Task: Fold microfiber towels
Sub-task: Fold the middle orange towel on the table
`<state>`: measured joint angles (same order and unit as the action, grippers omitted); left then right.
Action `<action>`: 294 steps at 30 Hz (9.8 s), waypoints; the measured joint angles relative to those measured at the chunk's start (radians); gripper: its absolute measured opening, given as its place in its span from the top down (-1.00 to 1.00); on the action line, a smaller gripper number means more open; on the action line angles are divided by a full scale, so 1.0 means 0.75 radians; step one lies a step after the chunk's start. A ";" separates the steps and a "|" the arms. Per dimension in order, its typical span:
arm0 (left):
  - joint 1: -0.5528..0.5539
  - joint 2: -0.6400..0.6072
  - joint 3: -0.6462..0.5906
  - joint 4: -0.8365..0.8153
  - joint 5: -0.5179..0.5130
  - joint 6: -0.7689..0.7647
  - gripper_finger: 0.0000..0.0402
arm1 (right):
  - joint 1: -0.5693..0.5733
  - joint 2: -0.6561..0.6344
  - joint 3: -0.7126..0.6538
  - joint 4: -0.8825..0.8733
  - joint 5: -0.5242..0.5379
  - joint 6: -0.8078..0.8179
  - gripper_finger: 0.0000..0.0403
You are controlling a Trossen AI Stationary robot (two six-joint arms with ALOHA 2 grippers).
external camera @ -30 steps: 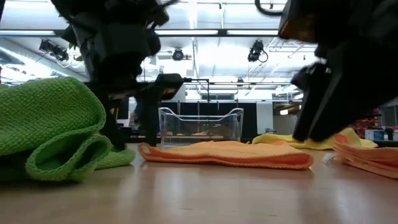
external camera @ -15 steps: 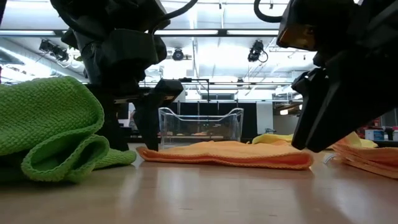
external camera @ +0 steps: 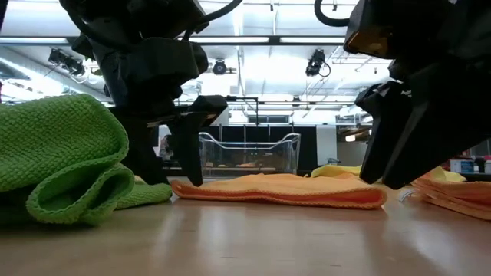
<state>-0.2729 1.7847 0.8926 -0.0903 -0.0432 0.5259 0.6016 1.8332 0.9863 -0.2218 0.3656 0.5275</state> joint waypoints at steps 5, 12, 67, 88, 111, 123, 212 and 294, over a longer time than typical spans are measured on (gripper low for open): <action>0.002 0.002 -0.001 0.008 -0.010 -0.026 0.26 | -0.016 0.000 0.000 0.001 -0.037 -0.051 0.14; 0.005 0.011 -0.001 0.011 -0.016 -0.099 0.54 | -0.053 0.034 -0.032 0.060 -0.060 -0.062 0.14; 0.312 -0.165 -0.001 -0.076 0.123 -1.478 0.97 | -0.524 -0.497 -0.362 -0.047 -0.107 0.664 0.98; 0.407 -0.139 -0.001 -0.110 0.175 -1.462 0.57 | -0.698 -0.479 -0.363 0.008 -0.205 0.472 0.41; 0.460 -0.049 0.000 0.049 0.261 -1.275 0.96 | -0.334 -0.312 -0.362 0.143 -0.179 0.858 0.98; 0.452 0.027 0.003 0.013 0.265 -1.285 0.95 | -0.457 -0.259 -0.357 0.078 -0.272 0.709 0.99; 0.323 0.069 0.328 -0.176 0.322 -0.630 0.94 | -0.148 -0.394 -0.261 0.126 -0.036 0.220 0.83; 0.573 0.120 0.324 0.068 0.353 -1.074 0.94 | -0.865 -0.652 -0.728 0.522 -0.309 0.352 0.97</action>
<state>0.1568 1.8751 1.1359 -0.0393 0.2215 -0.2794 -0.0471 1.3440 0.4400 0.1695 0.1340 0.7916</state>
